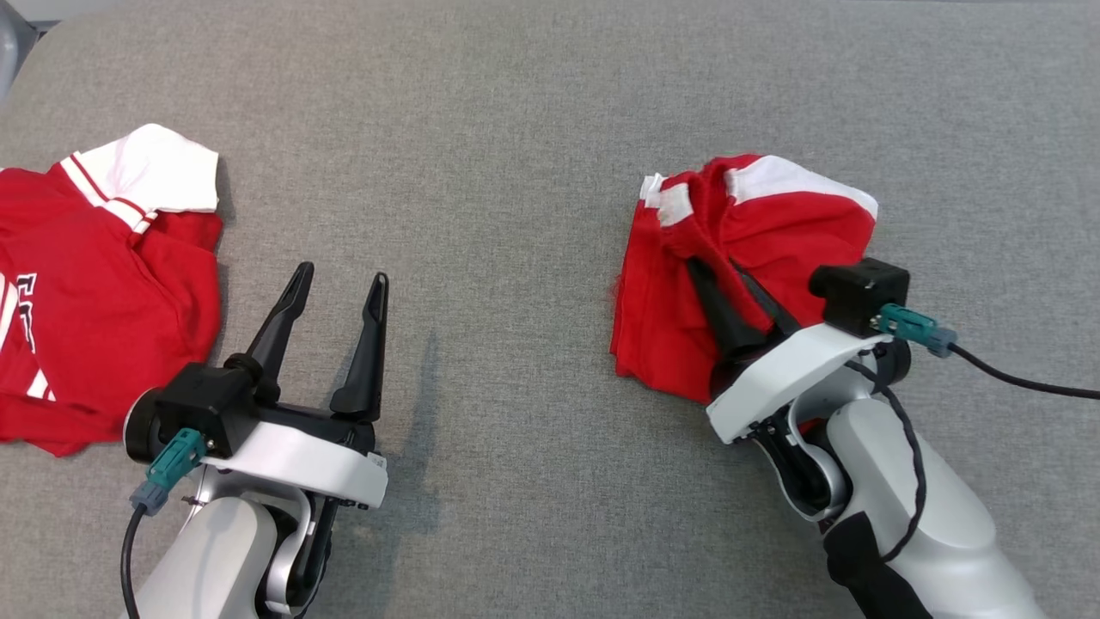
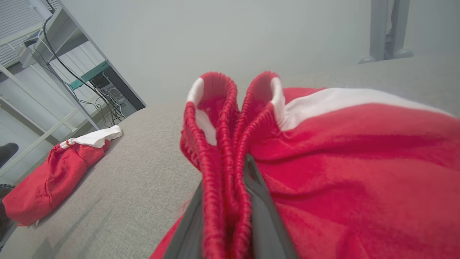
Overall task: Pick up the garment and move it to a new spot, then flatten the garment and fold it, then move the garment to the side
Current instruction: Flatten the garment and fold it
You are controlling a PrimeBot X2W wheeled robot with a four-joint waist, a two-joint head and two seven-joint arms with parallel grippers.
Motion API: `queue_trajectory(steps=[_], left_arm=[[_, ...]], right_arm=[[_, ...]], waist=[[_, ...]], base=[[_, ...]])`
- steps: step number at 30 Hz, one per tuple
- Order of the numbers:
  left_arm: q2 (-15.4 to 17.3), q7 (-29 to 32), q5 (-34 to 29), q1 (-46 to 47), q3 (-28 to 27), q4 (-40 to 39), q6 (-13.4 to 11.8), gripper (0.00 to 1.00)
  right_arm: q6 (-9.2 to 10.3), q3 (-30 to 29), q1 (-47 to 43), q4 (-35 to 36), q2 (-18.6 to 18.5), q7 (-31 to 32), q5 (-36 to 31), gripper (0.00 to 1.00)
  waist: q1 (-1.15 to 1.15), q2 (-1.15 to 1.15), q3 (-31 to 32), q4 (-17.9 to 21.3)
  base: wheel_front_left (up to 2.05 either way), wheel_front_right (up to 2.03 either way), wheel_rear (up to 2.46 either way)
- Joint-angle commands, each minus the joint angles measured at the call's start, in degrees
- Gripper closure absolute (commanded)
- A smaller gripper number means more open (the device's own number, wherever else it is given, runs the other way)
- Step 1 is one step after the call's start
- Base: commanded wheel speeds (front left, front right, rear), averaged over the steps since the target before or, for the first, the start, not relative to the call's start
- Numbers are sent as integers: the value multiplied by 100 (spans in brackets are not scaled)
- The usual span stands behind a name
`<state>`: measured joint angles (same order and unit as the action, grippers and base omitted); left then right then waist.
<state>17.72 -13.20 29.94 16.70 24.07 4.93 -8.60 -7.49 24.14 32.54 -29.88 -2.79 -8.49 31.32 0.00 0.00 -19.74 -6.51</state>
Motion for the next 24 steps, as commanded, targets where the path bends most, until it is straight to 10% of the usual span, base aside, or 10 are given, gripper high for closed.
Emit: queue_trajectory(steps=[1, 13, 24], left_arm=[[15, -35, 13, 83, -9, 32, 36, 0], [75, -99, -37, 70, -63, 169, -3, 0], [240, -150, -4, -215, -431, -83, -353, 0]], right_arm=[[0, 122, 112, -89, -28, -85, 45, 0], [0, 902, 63, 236, -32, -490, 252, 0], [0, -1151, -1049, 1872, -30, -426, -1230, 0]], waist=[[0, 0, -47, -18], [0, 0, 19, 210], [0, 0, 374, 517]], base=[[0, 0, 0], [0, 0, 0], [0, 0, 0]])
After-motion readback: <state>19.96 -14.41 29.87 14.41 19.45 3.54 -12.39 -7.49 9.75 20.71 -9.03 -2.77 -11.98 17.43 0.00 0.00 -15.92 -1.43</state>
